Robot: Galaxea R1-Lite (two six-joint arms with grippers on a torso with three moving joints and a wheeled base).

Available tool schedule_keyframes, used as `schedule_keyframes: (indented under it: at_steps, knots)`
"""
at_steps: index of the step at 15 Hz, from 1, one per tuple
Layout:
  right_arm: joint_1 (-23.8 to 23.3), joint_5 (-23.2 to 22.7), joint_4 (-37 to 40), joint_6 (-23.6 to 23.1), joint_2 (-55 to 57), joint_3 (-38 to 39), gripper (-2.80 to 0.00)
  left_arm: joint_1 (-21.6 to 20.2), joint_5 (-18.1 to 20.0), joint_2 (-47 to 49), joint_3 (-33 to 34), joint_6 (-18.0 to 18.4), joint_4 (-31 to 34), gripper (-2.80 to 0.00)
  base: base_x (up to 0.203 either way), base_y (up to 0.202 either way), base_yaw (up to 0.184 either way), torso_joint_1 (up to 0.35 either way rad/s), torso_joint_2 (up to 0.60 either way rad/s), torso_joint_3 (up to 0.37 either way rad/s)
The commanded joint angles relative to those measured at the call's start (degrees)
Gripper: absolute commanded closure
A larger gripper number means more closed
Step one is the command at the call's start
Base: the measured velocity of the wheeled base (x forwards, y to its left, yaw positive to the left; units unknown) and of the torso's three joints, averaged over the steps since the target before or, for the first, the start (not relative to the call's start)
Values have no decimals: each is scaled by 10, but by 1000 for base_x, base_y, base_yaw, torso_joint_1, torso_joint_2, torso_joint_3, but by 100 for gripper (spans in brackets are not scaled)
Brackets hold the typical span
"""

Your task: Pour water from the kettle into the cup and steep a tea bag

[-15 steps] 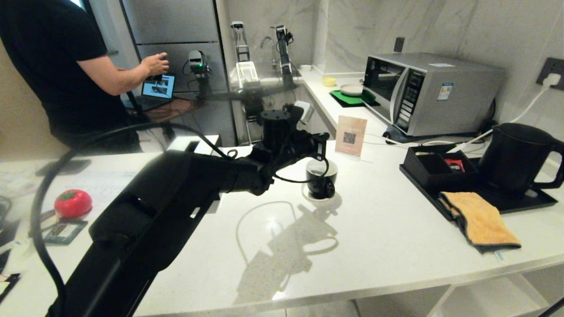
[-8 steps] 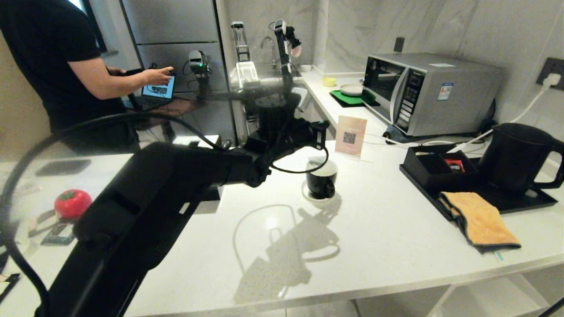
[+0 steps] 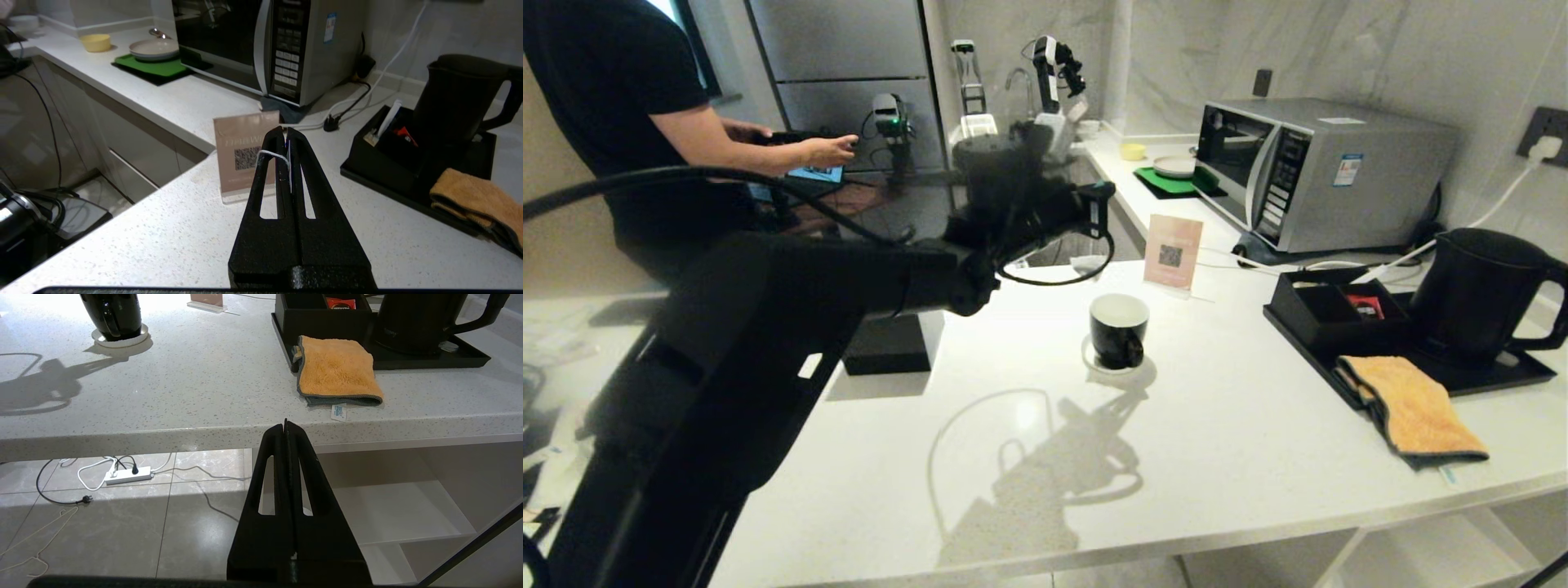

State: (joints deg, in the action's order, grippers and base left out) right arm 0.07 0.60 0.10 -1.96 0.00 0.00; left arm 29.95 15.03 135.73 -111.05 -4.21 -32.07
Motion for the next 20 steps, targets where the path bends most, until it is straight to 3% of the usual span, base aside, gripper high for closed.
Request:
schedule_keyframes:
  at_steps: [1, 15, 20]
  knots:
    - [0, 0, 0, -1, 1, 0, 0, -7, 0, -22, 4, 0, -2, 0, 0, 0, 0, 0, 0, 0]
    - [0, 0, 0, -1, 1, 0, 0, -46, -1, -70, 6, 0, 29, 0, 0, 0, 0, 0, 0, 0]
    - [0, 0, 0, -1, 1, 0, 0, -60, 0, -105, 69, 1, 27, 0, 0, 0, 0, 0, 0, 0]
